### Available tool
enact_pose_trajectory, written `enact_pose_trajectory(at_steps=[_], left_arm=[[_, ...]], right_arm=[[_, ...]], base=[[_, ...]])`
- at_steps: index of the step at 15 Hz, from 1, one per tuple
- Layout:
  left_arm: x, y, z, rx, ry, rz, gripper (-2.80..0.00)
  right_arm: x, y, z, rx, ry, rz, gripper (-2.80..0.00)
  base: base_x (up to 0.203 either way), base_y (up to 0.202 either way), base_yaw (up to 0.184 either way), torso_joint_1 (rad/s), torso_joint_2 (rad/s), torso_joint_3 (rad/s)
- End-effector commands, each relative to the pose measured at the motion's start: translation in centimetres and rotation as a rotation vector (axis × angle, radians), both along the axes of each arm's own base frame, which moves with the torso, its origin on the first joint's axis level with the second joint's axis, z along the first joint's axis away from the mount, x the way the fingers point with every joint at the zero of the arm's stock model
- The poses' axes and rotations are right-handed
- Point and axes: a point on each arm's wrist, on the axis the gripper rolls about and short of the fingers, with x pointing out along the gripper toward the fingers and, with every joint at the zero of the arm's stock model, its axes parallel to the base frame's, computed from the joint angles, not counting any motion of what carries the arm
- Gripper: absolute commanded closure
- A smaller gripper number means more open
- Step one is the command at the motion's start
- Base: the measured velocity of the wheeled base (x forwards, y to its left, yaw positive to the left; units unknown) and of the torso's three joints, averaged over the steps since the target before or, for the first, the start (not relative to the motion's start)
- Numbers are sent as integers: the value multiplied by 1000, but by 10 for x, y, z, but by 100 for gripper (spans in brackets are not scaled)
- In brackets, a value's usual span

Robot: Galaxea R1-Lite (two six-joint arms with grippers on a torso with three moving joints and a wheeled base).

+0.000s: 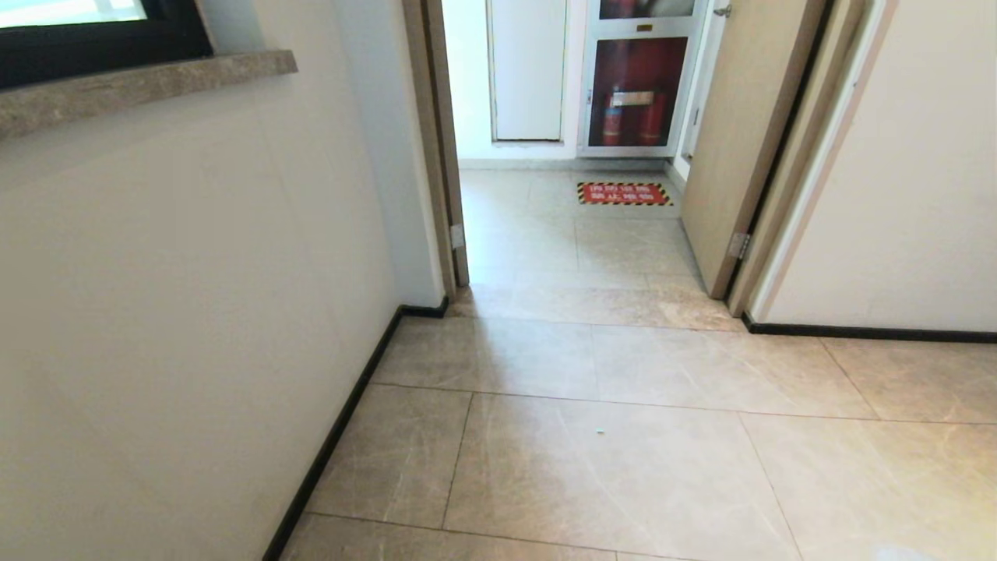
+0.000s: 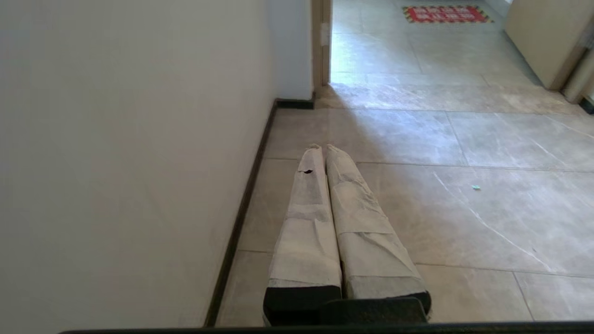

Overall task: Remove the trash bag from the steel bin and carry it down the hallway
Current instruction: Put the trash bag at the door

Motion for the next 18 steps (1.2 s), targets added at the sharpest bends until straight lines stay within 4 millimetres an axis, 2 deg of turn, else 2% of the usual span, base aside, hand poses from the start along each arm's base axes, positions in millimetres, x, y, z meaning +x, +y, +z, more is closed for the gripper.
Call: enact_pose_trajectory(at_steps=[1, 18], left_arm=[[0, 0, 0, -1, -2, 1, 0], [0, 0, 0, 5, -2, -1, 0]], right_arm=[[0, 0, 0, 0, 1, 0, 0], [0, 0, 0, -5, 1, 3, 0]], base=[[0, 0, 0, 0, 0, 0], [0, 0, 0, 0, 0, 0]])
